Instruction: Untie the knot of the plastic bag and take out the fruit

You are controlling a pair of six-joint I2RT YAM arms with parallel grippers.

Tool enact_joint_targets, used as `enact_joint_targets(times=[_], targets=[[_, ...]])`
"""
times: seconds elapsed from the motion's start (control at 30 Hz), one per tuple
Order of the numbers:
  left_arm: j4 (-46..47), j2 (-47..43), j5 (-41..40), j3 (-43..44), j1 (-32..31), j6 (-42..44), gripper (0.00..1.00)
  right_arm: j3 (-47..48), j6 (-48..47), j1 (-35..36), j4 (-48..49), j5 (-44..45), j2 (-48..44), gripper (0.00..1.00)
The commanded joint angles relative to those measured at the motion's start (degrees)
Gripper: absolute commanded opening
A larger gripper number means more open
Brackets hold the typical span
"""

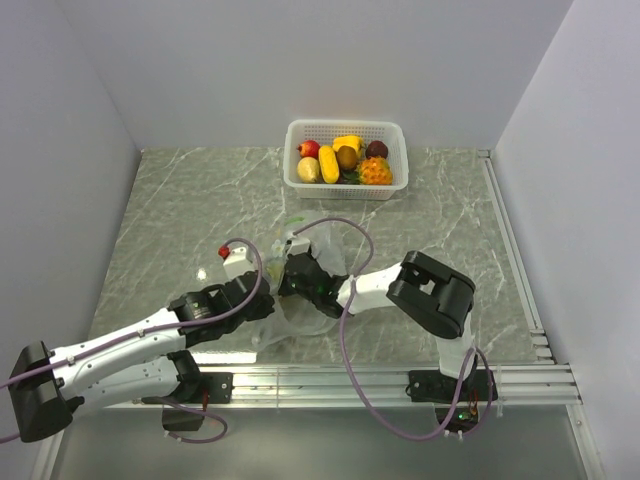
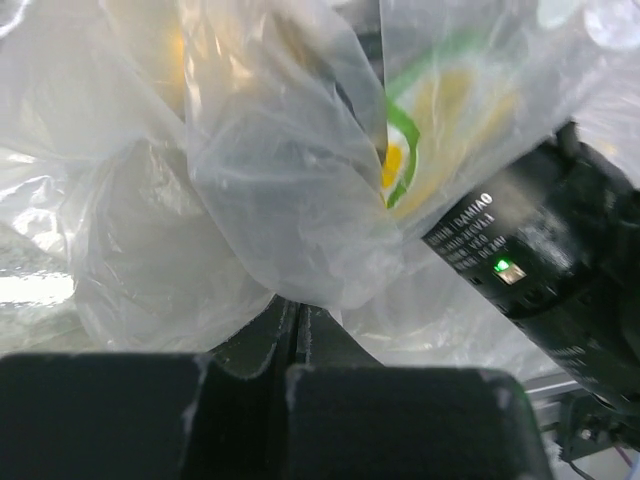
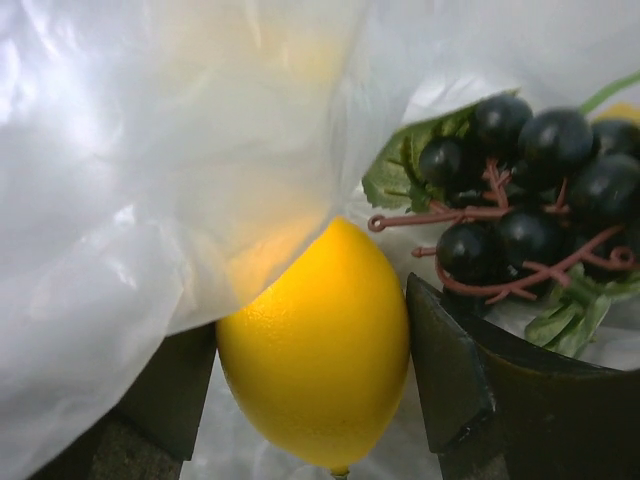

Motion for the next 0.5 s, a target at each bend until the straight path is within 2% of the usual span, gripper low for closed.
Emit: enact_joint_targets(times=[0.0, 0.03, 0.07, 0.13, 0.17, 0.23, 0.3, 0.47], targets=[[-2.4, -1.3, -2.3, -1.1, 0.0, -0.4, 0.01, 1.0, -9.4, 0.5, 0.2, 3.7, -0.4, 0.58], [-3.0, -1.6, -2.8, -1.2, 0.1, -0.5, 0.01, 0.4, -10.2, 0.4, 0.1, 3.5, -0.8, 0.54], [-3.4, -1.8, -3.7, -1.3, 0.1, -0.6, 0.01, 0.2, -11.9, 0.5, 0.4, 2.2, -1.4, 0.38], [-4.6, -1.9, -5.1, -1.1, 0.3, -1.1, 0.01, -1.0, -13.0, 0.4, 0.2, 0.4, -3.9, 0.24], [-5.5, -2.1, -5.5, -1.0, 0.4, -1.2, 0.01, -1.4, -13.9, 0.4, -0.2, -1.3, -5.0, 0.14], [-6.2, -1.9, -6.7, -0.8, 1.3, -1.1, 0.01, -2.6, -15.0, 0.4, -1.2, -2.7, -8.6, 0.05], [-6.6, -1.8, -7.2, -0.6, 2.9, -0.2, 0.01, -4.0, -16.6, 0.5, -3.0, -5.4, -12.4, 0.0], [-5.6, -1.3, -5.9, 0.6, 7.4, 4.1, 0.01, -7.2, -19.0, 0.5, -7.0, -10.9, -19.4, 0.0]])
